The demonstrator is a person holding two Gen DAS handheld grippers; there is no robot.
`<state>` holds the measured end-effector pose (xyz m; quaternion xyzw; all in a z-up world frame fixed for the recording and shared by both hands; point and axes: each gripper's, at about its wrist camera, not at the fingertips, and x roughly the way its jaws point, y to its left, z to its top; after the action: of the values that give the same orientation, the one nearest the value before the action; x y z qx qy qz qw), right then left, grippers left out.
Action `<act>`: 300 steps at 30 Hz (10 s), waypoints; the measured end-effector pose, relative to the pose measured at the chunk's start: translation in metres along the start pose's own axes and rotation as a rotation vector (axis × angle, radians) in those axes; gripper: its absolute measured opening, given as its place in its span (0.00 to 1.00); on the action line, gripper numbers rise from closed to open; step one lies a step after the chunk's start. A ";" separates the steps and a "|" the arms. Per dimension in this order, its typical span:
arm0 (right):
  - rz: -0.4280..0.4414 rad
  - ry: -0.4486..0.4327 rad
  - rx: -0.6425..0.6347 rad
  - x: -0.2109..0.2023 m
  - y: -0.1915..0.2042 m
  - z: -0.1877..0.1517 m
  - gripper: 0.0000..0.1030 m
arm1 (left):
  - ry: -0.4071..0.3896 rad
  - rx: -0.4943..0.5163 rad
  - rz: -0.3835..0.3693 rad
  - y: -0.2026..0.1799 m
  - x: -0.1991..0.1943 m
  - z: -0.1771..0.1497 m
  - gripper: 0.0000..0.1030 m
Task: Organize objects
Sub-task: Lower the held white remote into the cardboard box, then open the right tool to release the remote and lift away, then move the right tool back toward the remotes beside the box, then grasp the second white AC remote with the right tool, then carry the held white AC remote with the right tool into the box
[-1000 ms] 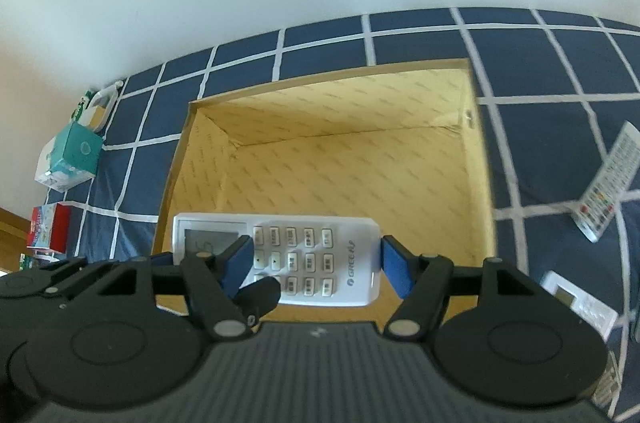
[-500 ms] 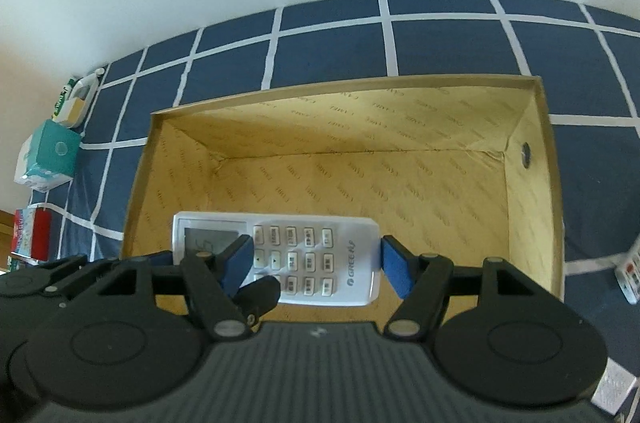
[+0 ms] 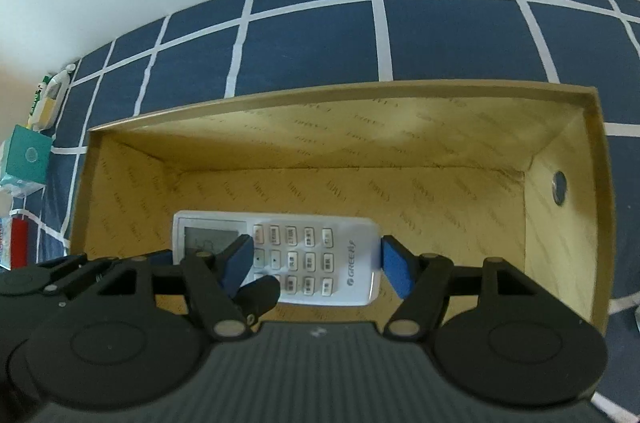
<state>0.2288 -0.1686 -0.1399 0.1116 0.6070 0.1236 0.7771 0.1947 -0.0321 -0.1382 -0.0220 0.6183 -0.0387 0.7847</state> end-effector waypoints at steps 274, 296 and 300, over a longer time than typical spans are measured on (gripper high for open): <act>0.005 -0.041 -0.014 -0.104 0.006 -0.085 0.56 | -0.040 -0.025 -0.041 -0.042 -0.086 -0.072 0.73; 0.012 0.086 -0.005 0.002 -0.006 -0.018 0.56 | 0.082 -0.061 -0.039 -0.009 0.010 -0.009 0.73; 0.011 0.097 0.002 0.013 -0.008 -0.013 0.56 | 0.096 -0.058 -0.043 -0.006 0.020 -0.004 0.73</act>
<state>0.2201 -0.1719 -0.1578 0.1096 0.6436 0.1323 0.7458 0.1952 -0.0399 -0.1578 -0.0561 0.6553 -0.0384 0.7523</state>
